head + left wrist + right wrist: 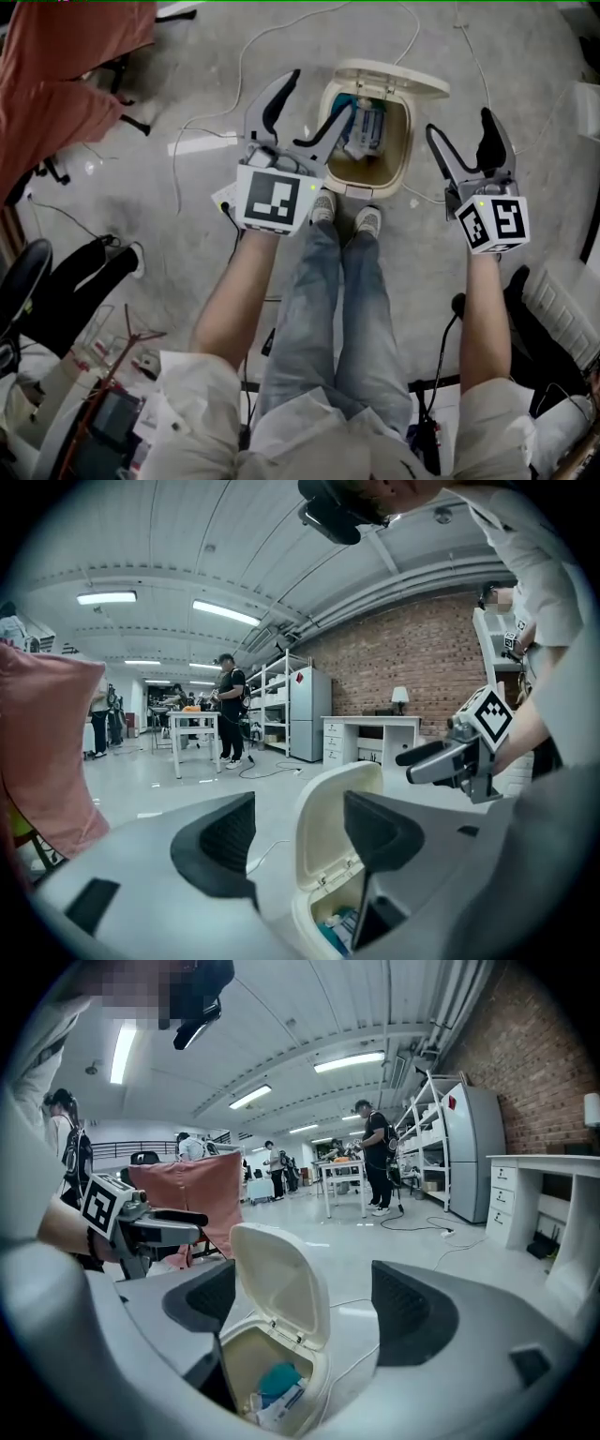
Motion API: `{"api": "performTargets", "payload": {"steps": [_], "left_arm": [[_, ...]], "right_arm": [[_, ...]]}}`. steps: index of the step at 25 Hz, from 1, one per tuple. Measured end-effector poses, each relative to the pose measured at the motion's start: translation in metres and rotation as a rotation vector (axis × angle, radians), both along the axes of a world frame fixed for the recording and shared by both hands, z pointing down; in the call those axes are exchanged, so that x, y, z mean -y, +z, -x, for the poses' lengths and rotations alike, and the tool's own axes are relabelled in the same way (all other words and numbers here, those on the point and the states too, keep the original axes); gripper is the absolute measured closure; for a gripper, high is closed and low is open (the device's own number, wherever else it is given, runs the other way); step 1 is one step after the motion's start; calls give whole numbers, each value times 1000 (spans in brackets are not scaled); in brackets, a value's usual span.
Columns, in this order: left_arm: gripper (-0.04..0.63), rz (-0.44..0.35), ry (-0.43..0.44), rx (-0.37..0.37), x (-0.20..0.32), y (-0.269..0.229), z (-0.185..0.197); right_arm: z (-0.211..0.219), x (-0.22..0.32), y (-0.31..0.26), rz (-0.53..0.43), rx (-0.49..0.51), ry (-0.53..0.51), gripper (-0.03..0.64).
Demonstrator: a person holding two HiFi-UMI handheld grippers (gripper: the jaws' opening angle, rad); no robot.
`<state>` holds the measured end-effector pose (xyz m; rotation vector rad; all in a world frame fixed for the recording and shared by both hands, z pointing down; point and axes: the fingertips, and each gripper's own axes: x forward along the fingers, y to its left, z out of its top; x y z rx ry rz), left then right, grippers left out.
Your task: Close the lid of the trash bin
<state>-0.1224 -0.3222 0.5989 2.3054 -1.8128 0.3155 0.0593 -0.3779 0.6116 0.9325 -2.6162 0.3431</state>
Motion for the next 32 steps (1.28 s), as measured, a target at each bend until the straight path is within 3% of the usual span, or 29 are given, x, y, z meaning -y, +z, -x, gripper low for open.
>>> {"api": "performTargets", "payload": {"steps": [7,32], "left_arm": [[356,12,-21,28,15,29,3],[499,27,48,108,54,55,-6]], "right_arm": [[6,14,29,-17,-31,16,251],[20,44,57,-78,-173,32,446]]}}
